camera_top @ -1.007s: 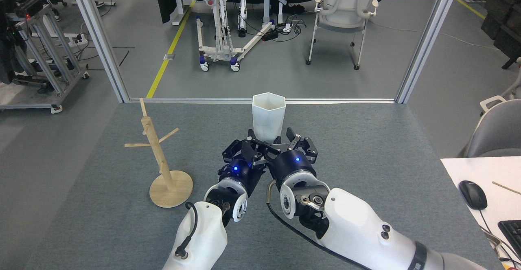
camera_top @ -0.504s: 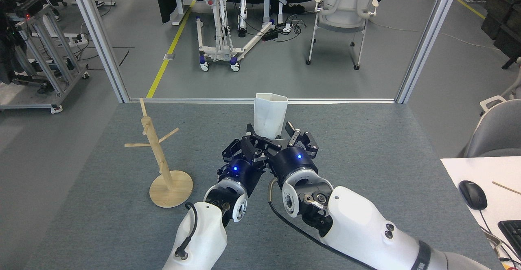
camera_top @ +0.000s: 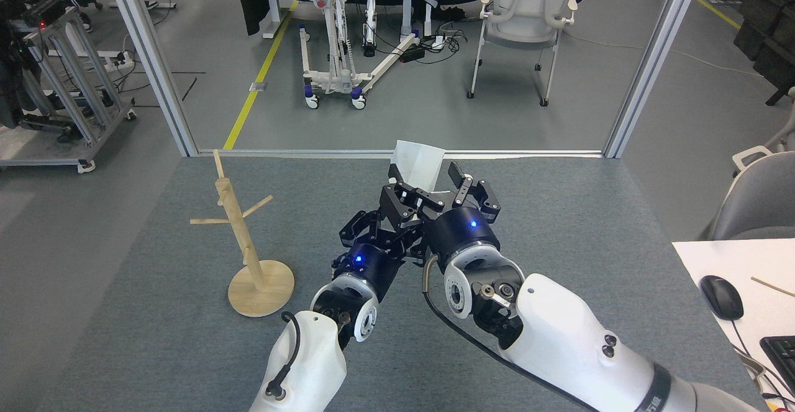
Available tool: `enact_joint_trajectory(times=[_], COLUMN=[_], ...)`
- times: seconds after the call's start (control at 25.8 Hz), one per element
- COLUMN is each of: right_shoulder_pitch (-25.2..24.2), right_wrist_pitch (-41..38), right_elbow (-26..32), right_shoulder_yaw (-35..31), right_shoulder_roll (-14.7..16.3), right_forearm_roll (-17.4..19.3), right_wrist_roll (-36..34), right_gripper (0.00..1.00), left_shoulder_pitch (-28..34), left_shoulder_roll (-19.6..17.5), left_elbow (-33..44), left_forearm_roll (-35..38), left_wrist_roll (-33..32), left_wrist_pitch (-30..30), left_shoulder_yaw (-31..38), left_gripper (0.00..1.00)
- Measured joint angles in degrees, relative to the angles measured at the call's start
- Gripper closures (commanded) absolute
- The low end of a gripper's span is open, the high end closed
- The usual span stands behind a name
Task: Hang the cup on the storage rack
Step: 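Grasp the cup with the left gripper and release the right gripper, then withdraw the right gripper and carry the cup toward the wooden stand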
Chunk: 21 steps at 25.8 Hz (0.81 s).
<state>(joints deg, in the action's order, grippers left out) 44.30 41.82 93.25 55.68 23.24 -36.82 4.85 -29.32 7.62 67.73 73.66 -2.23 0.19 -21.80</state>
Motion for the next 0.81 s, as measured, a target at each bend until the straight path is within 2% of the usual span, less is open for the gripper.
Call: enact_joint_trajectory(times=[0.23,0.46,0.62,0.81], right_shoulder_pitch=[-0.03,-1.1,-6.74,-14.42], right_wrist_pitch=[-1.12,-10.1,-18.17,-29.7], right_elbow=[0.0,-1.04,-2.94,-8.1], right_shoulder_yaw=[-0.88,-8.43,-17.34,-28.5], right_shoulder_roll=[0.71,5.13,7.88,9.09], right_forearm_roll=[-0.22,-0.35,-1.09,-6.24], right_wrist_roll=[-0.55,-3.31,-6.14,-9.56], right_gripper=[0.02,0.02,0.02,0.02], left_shoulder_pitch=[1.07,3.18,5.01,8.26], left_shoulder_roll=[-0.31,-0.68,-0.78,-1.65], left_elbow=[2.29,5.01,6.74,10.03], left_forearm_roll=[1.28,3.28,4.35,4.75], left_wrist_roll=[3.16,5.1,6.64,9.9], left_wrist_pitch=[-0.33,-0.41,-0.41,-0.16], left_shoulder_yaw=[0.0,0.02,0.03,0.08], left_gripper=[0.74,0.81,0.88,0.92])
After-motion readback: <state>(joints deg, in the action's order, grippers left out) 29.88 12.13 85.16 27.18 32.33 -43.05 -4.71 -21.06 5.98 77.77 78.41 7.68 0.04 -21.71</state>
